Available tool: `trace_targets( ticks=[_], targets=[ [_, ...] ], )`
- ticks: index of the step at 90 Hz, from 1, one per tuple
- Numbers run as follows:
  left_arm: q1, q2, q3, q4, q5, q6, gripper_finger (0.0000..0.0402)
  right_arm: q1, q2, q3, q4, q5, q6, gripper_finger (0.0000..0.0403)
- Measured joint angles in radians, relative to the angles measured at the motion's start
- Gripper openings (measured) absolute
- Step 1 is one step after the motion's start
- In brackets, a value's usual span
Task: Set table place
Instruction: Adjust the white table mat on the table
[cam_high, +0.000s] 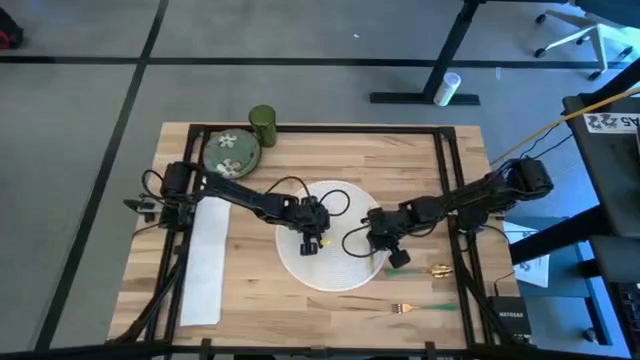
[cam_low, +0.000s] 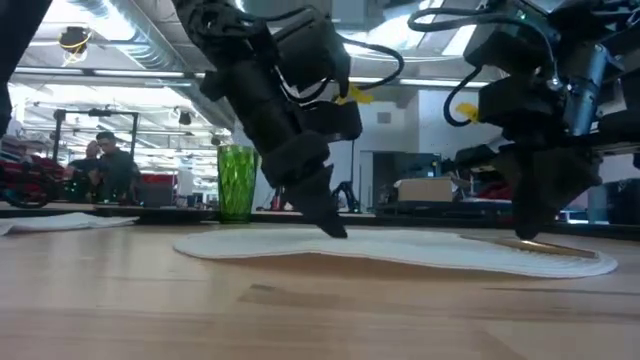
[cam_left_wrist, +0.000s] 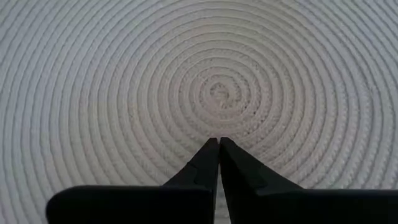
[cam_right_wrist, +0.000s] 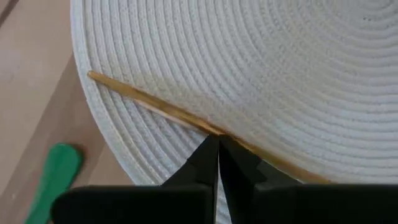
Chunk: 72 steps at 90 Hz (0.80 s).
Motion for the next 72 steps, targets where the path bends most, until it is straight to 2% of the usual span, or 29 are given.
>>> trace_targets(
  ticks=[72],
  targets=[
    [0.001,0.003,-0.003,0.006,0.0,-0.012,0.0,0.0,0.0,0.0,-0.022,0.03,0.063,0.0]
  ],
)
